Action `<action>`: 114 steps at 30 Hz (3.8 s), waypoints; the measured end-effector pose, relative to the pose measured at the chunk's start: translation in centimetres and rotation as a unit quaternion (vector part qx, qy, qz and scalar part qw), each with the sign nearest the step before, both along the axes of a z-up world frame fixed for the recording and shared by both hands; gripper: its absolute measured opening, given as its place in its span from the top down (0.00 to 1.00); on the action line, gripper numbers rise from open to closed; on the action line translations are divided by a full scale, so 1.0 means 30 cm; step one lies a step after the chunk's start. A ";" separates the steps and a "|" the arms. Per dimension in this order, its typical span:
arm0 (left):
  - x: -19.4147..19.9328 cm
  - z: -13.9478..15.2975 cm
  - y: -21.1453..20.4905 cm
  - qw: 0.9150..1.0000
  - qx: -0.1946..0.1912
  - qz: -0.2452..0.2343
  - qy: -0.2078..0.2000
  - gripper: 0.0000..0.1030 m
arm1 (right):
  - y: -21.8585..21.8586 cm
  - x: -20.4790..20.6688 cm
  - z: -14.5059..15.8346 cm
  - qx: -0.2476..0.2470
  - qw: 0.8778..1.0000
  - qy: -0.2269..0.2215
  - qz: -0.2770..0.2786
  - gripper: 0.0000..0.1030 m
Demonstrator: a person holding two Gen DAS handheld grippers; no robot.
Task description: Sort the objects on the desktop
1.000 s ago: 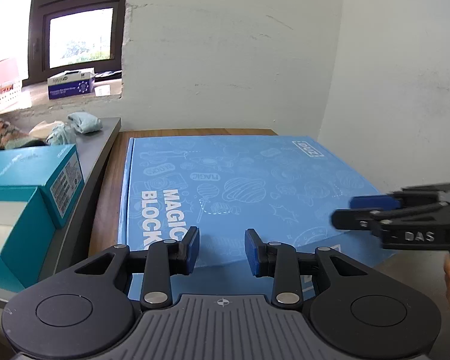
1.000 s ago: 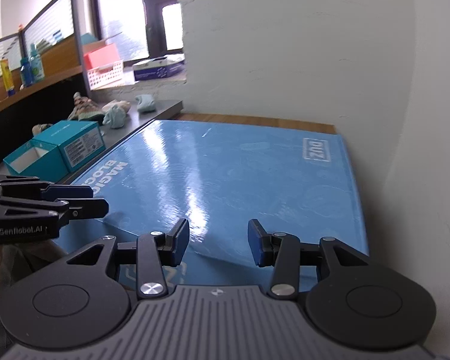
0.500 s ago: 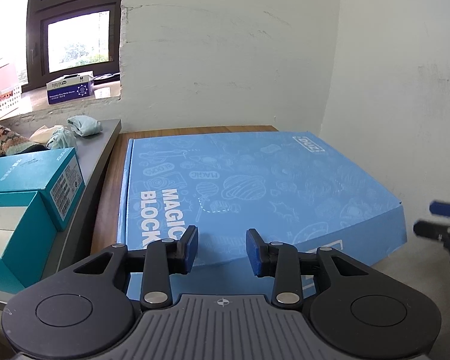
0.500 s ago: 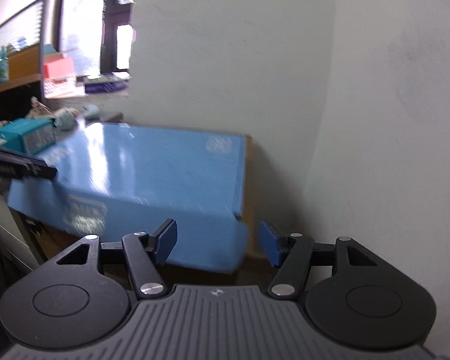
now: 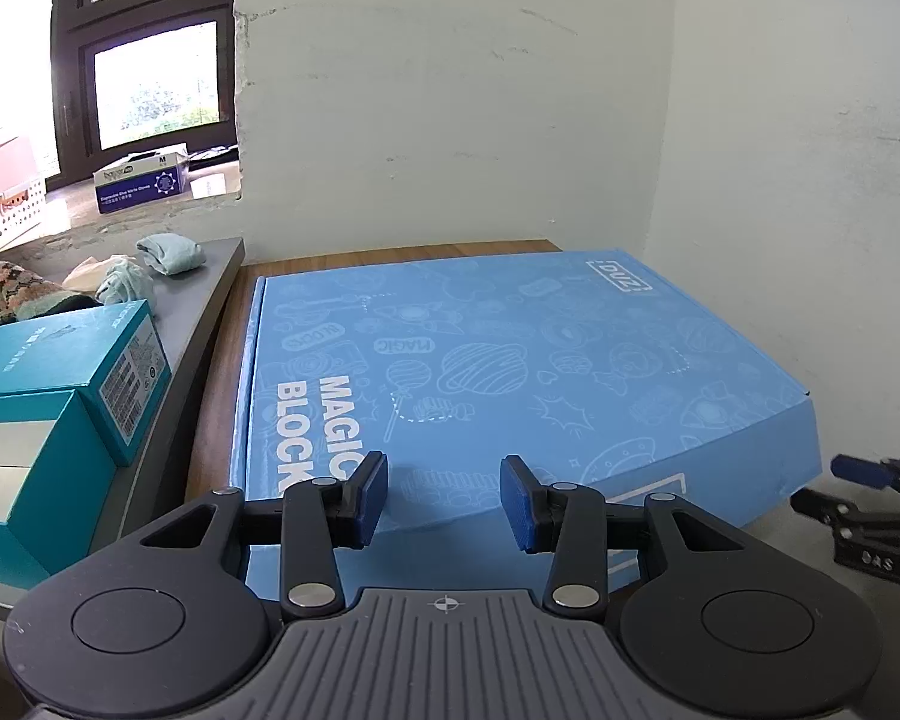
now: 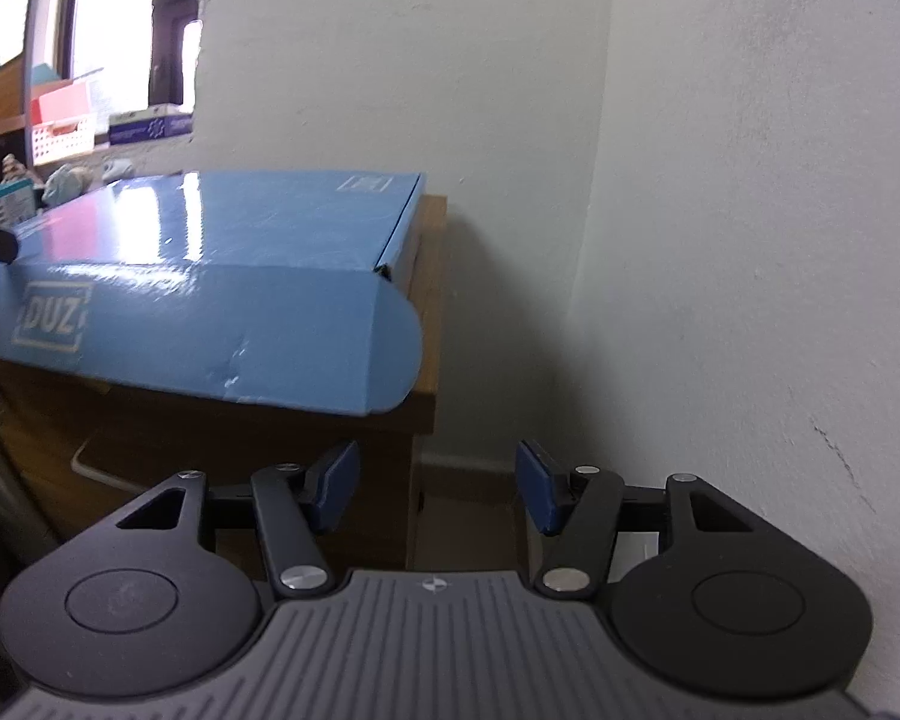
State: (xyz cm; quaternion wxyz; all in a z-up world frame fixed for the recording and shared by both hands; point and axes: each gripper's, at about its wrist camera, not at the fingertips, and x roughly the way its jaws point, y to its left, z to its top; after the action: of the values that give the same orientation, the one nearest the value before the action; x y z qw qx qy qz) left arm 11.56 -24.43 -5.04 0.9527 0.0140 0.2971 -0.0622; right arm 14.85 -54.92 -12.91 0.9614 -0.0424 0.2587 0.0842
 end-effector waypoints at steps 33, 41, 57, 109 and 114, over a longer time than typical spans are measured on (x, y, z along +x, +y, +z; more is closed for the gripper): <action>-0.007 0.012 -0.021 1.000 0.018 0.001 0.014 0.56 | 0.004 -0.060 0.100 0.065 0.997 -0.041 0.022 0.91; -0.011 0.006 -0.026 1.000 0.025 0.001 0.009 0.56 | 0.010 -0.018 0.039 0.062 0.998 -0.016 0.025 0.90; -0.095 -0.019 -0.057 0.999 0.034 0.018 -0.017 0.56 | -0.010 -0.073 0.087 0.054 0.998 0.003 0.026 0.90; -0.257 -0.203 0.196 0.996 -0.006 0.046 -0.080 0.57 | -0.004 0.142 0.240 0.106 0.990 0.090 0.024 0.56; -0.258 -0.198 0.199 0.995 -0.019 0.044 -0.087 0.66 | 0.005 0.147 0.235 0.113 0.988 0.101 0.031 0.58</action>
State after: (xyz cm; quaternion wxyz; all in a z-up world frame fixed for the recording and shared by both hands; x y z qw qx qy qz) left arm 3.83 -18.46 -10.99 0.9768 -0.0122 0.2124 -0.0246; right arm 19.27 -54.76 -5.86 0.9258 0.0673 0.3421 0.1460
